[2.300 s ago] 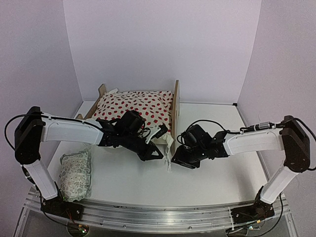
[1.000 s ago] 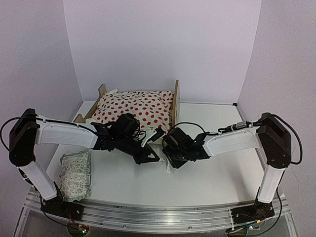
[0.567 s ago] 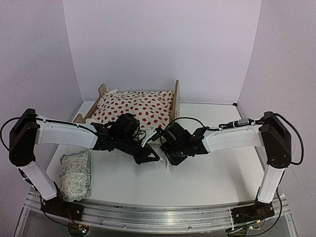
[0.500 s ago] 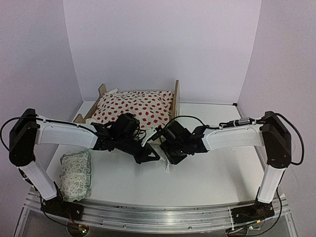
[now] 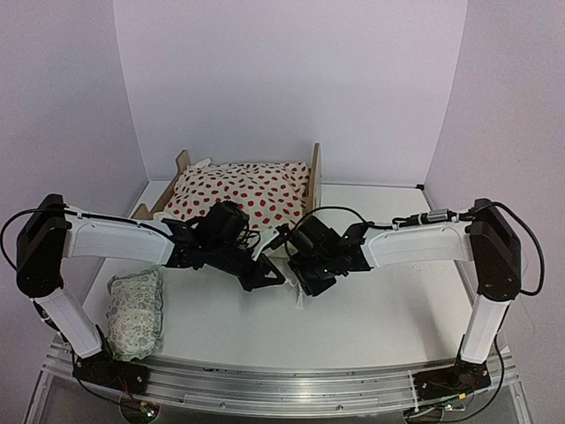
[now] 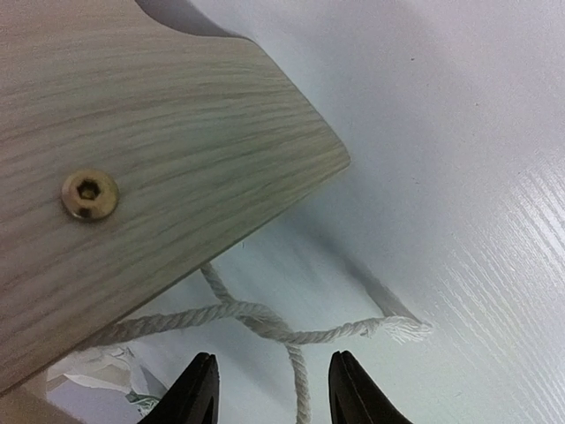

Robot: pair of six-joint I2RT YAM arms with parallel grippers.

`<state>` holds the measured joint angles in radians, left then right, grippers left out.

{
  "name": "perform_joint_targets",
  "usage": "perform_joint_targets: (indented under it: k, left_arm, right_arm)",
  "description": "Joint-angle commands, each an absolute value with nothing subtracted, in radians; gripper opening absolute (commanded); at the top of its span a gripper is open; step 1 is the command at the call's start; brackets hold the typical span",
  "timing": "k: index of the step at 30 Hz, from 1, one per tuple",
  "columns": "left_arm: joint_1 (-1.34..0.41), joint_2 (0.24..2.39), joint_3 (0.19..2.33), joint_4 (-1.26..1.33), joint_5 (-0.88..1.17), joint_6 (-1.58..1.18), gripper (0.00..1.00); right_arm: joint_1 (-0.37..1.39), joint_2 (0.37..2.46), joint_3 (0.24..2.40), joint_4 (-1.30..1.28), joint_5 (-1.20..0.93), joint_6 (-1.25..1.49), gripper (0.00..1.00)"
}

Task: Set up the pet bed
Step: Tie the right ropes of the mattress at the bed frame base.

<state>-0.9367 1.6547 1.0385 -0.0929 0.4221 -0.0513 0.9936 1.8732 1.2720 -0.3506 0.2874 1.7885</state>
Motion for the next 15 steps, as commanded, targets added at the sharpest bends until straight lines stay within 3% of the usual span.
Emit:
perform_joint_targets:
  k: [1, 15]
  left_arm:
    - [-0.931, 1.641, 1.075, -0.063, 0.422, -0.039, 0.0]
    - [-0.914, 1.618, 1.077, -0.068, 0.441, -0.047, 0.0]
  right_arm:
    - [0.995, 1.889, 1.303, -0.318, 0.299, 1.828, 0.44]
    - [0.995, 1.9, 1.214, -0.224, 0.388, 1.805, 0.4]
